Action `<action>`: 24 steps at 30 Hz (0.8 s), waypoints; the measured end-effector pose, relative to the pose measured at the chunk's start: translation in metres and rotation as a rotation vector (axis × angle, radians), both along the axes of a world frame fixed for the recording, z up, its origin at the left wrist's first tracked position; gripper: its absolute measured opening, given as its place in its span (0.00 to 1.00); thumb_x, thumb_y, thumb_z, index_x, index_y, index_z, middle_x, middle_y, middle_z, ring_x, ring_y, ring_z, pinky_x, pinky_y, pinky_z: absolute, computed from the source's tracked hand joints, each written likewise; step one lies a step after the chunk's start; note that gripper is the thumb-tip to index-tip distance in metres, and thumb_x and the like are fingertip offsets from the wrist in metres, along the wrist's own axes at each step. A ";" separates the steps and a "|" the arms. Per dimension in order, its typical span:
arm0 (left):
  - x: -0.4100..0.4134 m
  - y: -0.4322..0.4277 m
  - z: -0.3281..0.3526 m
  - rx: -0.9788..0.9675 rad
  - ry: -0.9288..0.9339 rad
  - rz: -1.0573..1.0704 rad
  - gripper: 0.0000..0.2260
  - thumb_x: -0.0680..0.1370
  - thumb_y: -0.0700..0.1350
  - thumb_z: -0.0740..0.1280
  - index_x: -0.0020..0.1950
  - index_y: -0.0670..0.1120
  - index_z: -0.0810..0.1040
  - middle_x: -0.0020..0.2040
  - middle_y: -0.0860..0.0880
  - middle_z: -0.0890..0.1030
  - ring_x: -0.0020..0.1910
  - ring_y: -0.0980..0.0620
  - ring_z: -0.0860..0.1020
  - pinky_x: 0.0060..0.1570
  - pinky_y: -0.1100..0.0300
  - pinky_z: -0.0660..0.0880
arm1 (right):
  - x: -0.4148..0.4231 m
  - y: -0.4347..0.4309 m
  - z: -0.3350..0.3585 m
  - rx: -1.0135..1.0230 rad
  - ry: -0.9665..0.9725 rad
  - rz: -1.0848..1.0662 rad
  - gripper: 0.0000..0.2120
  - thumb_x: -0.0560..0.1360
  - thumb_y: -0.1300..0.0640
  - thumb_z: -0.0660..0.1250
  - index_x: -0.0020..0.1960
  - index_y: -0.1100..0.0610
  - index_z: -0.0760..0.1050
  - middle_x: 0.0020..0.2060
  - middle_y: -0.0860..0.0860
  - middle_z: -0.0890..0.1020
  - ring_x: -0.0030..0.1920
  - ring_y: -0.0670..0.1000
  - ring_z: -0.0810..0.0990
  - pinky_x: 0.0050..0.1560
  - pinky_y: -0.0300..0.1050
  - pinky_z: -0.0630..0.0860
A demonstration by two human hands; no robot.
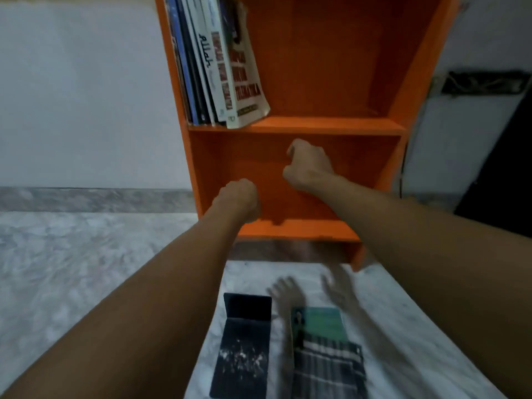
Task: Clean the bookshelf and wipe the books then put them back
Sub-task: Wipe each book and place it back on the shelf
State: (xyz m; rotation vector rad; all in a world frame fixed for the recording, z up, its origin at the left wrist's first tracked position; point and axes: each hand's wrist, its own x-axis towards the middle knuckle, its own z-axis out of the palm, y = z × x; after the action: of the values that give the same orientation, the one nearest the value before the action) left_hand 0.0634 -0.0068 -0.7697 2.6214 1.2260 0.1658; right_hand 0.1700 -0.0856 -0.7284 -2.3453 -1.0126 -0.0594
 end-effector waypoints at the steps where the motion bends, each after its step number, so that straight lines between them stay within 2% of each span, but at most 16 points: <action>1: 0.002 -0.011 -0.012 -0.002 0.027 -0.052 0.15 0.79 0.42 0.64 0.65 0.40 0.71 0.61 0.39 0.76 0.59 0.38 0.76 0.58 0.46 0.75 | 0.000 -0.015 -0.012 -0.070 -0.004 -0.009 0.15 0.74 0.60 0.64 0.60 0.56 0.72 0.54 0.56 0.78 0.55 0.60 0.77 0.54 0.54 0.77; 6: 0.025 -0.073 -0.059 -0.004 0.181 -0.318 0.14 0.80 0.41 0.63 0.65 0.39 0.74 0.64 0.38 0.76 0.63 0.38 0.75 0.57 0.48 0.73 | 0.001 -0.093 -0.060 -0.397 -0.082 -0.003 0.18 0.73 0.58 0.64 0.63 0.58 0.70 0.58 0.60 0.77 0.56 0.63 0.76 0.55 0.56 0.76; 7: 0.029 -0.086 -0.067 -0.010 0.210 -0.371 0.12 0.81 0.41 0.63 0.63 0.39 0.75 0.61 0.38 0.78 0.59 0.39 0.77 0.53 0.49 0.73 | 0.002 -0.107 -0.067 -0.457 -0.091 0.006 0.19 0.73 0.59 0.64 0.63 0.59 0.70 0.58 0.60 0.77 0.55 0.62 0.76 0.54 0.56 0.76; 9: 0.033 -0.107 -0.082 -0.013 0.286 -0.459 0.05 0.81 0.39 0.60 0.49 0.41 0.75 0.43 0.42 0.77 0.41 0.44 0.76 0.39 0.53 0.71 | 0.003 -0.131 -0.076 -0.566 -0.084 0.021 0.18 0.74 0.59 0.64 0.63 0.59 0.69 0.57 0.60 0.76 0.53 0.61 0.76 0.53 0.55 0.77; 10: 0.035 -0.114 -0.090 -0.007 0.323 -0.468 0.07 0.82 0.39 0.59 0.45 0.43 0.73 0.37 0.45 0.72 0.35 0.47 0.72 0.36 0.55 0.70 | 0.004 -0.140 -0.080 -0.607 -0.079 0.024 0.17 0.74 0.59 0.64 0.62 0.59 0.69 0.56 0.59 0.76 0.52 0.60 0.76 0.51 0.53 0.77; 11: 0.036 -0.118 -0.094 -0.003 0.345 -0.475 0.08 0.82 0.39 0.58 0.44 0.43 0.72 0.36 0.46 0.71 0.35 0.49 0.70 0.36 0.55 0.70 | 0.006 -0.147 -0.084 -0.636 -0.076 0.029 0.15 0.74 0.59 0.64 0.60 0.59 0.69 0.55 0.59 0.76 0.50 0.59 0.76 0.47 0.51 0.76; 12: 0.034 -0.120 -0.097 -0.009 0.353 -0.475 0.07 0.82 0.39 0.58 0.46 0.43 0.74 0.38 0.46 0.72 0.35 0.49 0.71 0.39 0.54 0.71 | 0.008 -0.151 -0.089 -0.648 -0.068 0.025 0.13 0.74 0.59 0.65 0.58 0.58 0.68 0.53 0.59 0.76 0.47 0.58 0.76 0.42 0.49 0.74; 14: 0.032 -0.120 -0.106 -0.015 0.367 -0.490 0.09 0.81 0.38 0.58 0.55 0.42 0.77 0.47 0.44 0.78 0.42 0.47 0.76 0.46 0.53 0.75 | 0.009 -0.156 -0.099 -0.637 -0.024 0.029 0.10 0.75 0.60 0.65 0.55 0.59 0.68 0.49 0.58 0.76 0.43 0.56 0.76 0.38 0.47 0.72; 16: 0.028 -0.121 -0.115 -0.022 0.355 -0.476 0.14 0.80 0.37 0.58 0.65 0.42 0.74 0.56 0.44 0.79 0.49 0.46 0.78 0.53 0.52 0.78 | 0.007 -0.158 -0.121 -0.643 0.016 0.052 0.11 0.75 0.60 0.66 0.56 0.61 0.71 0.51 0.58 0.78 0.47 0.57 0.78 0.44 0.49 0.77; 18: 0.025 -0.121 -0.128 -0.012 0.395 -0.447 0.11 0.81 0.38 0.58 0.61 0.42 0.75 0.53 0.45 0.78 0.48 0.46 0.77 0.53 0.53 0.77 | 0.005 -0.156 -0.151 -0.662 0.035 0.094 0.14 0.74 0.59 0.67 0.59 0.60 0.73 0.56 0.57 0.78 0.52 0.58 0.78 0.53 0.51 0.78; 20: 0.021 -0.120 -0.139 -0.023 0.440 -0.429 0.07 0.81 0.38 0.58 0.55 0.41 0.75 0.52 0.43 0.78 0.47 0.45 0.76 0.52 0.53 0.76 | 0.000 -0.151 -0.184 -0.715 0.082 0.163 0.17 0.74 0.59 0.68 0.61 0.60 0.72 0.58 0.58 0.77 0.54 0.58 0.77 0.56 0.52 0.77; 24: 0.013 -0.121 -0.162 -0.031 0.497 -0.394 0.11 0.80 0.39 0.60 0.61 0.39 0.74 0.54 0.42 0.77 0.48 0.44 0.75 0.49 0.53 0.73 | -0.013 -0.139 -0.240 -0.797 0.141 0.269 0.22 0.72 0.55 0.71 0.63 0.58 0.70 0.59 0.58 0.77 0.55 0.57 0.76 0.56 0.49 0.76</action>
State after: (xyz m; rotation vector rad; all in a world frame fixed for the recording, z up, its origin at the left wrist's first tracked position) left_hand 0.0764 -0.1282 -0.9318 2.9038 0.7839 -0.5993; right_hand 0.1572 -0.2250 -0.9684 -2.7990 -1.4544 0.7270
